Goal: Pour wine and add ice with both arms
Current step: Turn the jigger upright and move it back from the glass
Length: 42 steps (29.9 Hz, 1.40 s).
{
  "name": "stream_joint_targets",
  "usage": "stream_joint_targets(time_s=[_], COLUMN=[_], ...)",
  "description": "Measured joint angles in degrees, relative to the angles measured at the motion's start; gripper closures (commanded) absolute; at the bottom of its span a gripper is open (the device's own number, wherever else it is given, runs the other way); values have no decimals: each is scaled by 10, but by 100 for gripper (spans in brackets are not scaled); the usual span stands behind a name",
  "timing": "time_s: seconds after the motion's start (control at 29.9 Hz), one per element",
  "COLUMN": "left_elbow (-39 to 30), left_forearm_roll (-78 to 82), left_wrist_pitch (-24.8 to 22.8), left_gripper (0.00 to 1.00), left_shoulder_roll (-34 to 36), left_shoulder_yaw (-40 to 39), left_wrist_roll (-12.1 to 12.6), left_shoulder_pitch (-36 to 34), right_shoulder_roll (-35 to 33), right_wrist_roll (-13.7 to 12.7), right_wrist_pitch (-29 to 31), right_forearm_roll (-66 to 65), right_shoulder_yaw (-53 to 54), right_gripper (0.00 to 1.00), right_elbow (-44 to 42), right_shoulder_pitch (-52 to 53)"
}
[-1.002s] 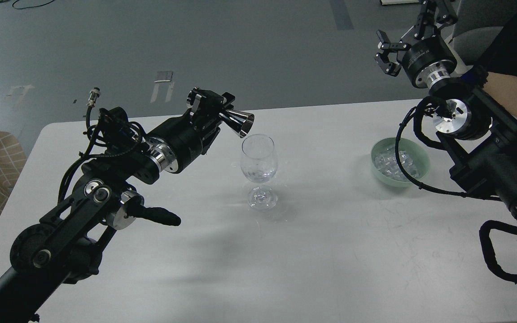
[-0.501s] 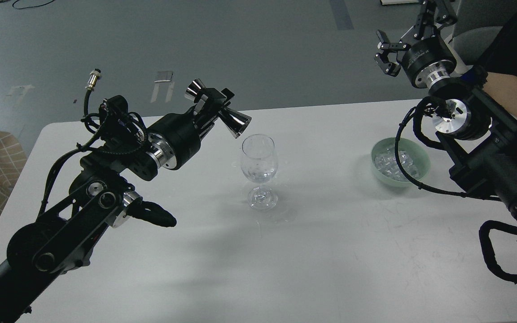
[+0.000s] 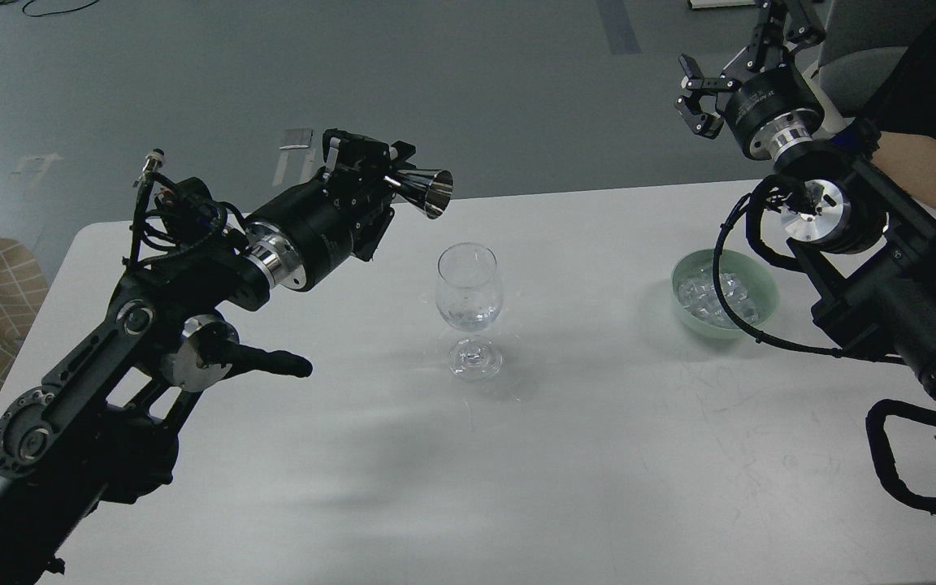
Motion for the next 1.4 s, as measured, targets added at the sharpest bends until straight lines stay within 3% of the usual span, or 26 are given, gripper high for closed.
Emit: stream_joint_targets(time_s=[0.17,0.37,0.5,0.7,1.07,1.24,1.4], left_elbow=[-1,-1,0,8,76,116,145], left_forearm_roll=[-120,-189,-237,-299,-317,-319,-320], left_wrist_pitch=[32,32,30,15,-74,-89,-94], left_gripper=[90,90,90,90,88,85,70], left_shoulder_roll=[-58,-162,-188,-190,-190,-190,-190], left_shoulder_yaw=[-99,-245,-302,-329,-336,-336,-335], left_wrist_roll=[-21,-38,-73,-115,-138,-147,-151], left_shoulder_pitch=[56,153,195,249,302,304,296], right_shoulder_roll=[0,0,-1,0,1,0,-1], right_wrist_roll=[0,0,0,0,0,-1,-1], right_wrist_pitch=[0,0,-1,-2,-2,-2,-2], right_forearm_roll=[0,0,0,0,-1,-1,-1], right_shoulder_yaw=[-1,0,0,-1,-2,-2,-2], right_gripper=[0,0,0,0,0,0,0], right_elbow=[0,0,0,-1,-2,-2,-2], right_shoulder_pitch=[-1,-1,-1,-1,-1,-1,-1])
